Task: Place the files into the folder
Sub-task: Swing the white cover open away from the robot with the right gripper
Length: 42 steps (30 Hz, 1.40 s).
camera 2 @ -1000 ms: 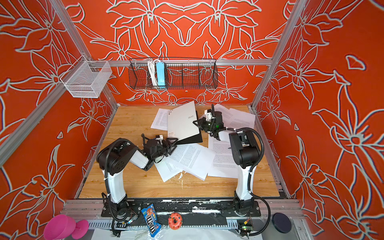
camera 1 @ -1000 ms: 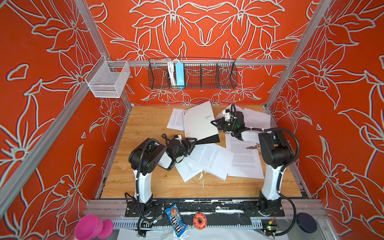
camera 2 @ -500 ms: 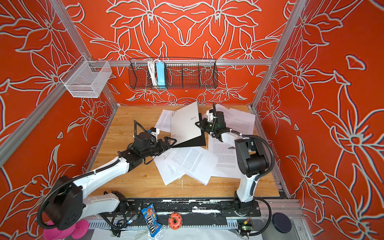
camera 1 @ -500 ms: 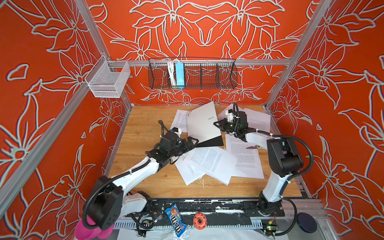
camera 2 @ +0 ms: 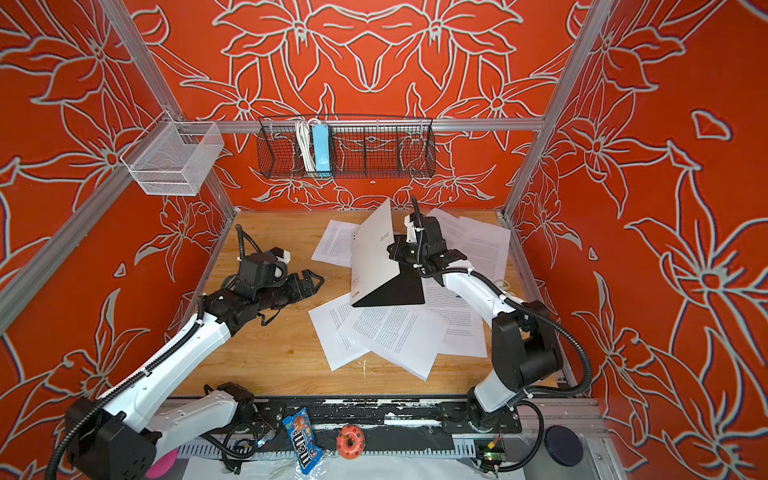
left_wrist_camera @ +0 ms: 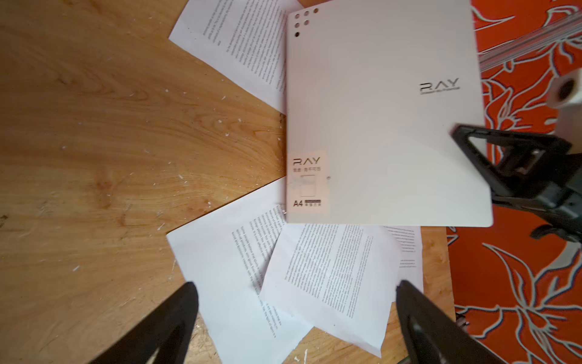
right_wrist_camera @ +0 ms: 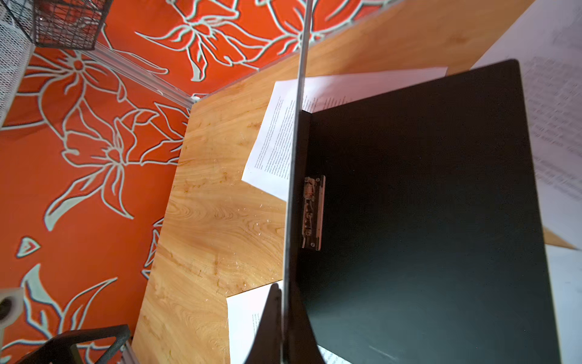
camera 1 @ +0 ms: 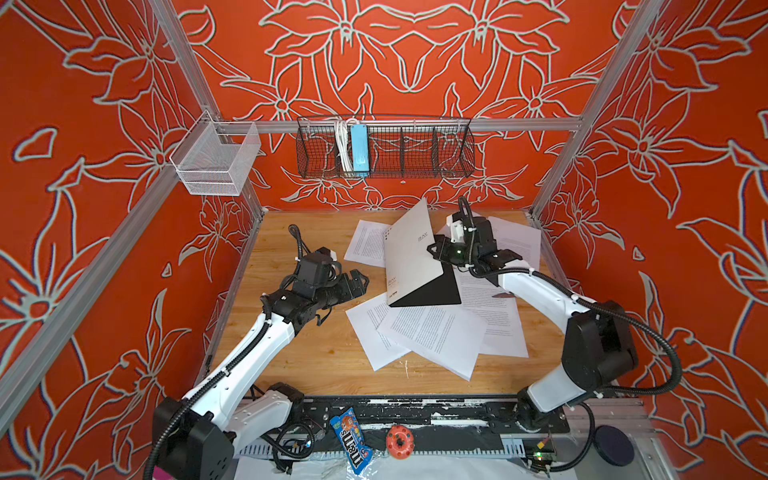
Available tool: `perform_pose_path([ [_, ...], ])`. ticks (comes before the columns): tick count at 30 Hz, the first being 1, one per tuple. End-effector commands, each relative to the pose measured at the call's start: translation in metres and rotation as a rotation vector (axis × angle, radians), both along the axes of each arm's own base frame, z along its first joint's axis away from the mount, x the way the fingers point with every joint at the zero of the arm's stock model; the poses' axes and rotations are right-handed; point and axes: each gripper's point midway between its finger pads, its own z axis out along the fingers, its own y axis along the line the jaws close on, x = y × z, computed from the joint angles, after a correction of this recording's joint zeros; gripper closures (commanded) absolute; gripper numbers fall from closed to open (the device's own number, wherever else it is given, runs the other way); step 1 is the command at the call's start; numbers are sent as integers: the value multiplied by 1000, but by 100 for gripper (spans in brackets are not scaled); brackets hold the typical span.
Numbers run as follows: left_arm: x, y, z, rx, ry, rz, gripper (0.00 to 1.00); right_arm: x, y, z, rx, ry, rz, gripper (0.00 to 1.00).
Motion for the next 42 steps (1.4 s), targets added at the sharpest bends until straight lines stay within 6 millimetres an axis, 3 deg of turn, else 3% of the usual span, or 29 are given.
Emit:
perform_pose_path([
  [1, -6, 4, -3, 16, 31, -20, 3, 1, 0, 60, -3, -136, 17, 100],
  [7, -6, 10, -9, 18, 41, -11, 3, -17, 13, 76, 22, -130, 83, 100],
  [12, -5, 16, -8, 28, 42, -4, 3, -40, 24, 54, -61, -80, 105, 100],
  [17, -3, 20, -3, 32, 39, -4, 3, -50, 25, 30, -142, -57, 75, 100],
  [21, -2, 20, -5, 27, 63, -20, 2, -51, 27, 20, -215, -54, 53, 100],
  [24, -1, 22, -5, 17, 74, -23, 2, -54, 42, 21, -211, -63, 83, 100],
  [26, -1, 23, -4, -3, 79, -25, 3, -57, 55, 25, -199, -70, 119, 78],
  [30, 0, 25, 10, -83, 81, -32, 3, -67, 97, 44, -127, -92, 260, 48],
  [34, 2, 33, 35, -152, 45, -24, 2, -84, 153, 62, -84, -124, 413, 37],
  [37, 2, 43, 60, -178, 9, 3, 3, -99, 202, 65, -36, -122, 528, 28],
  [41, -5, 68, 107, -159, -95, 89, 3, -111, 262, 35, -1, -84, 640, 19],
  [42, -8, 74, 121, -150, -136, 113, 2, -110, 275, 18, 7, -50, 660, 16],
])
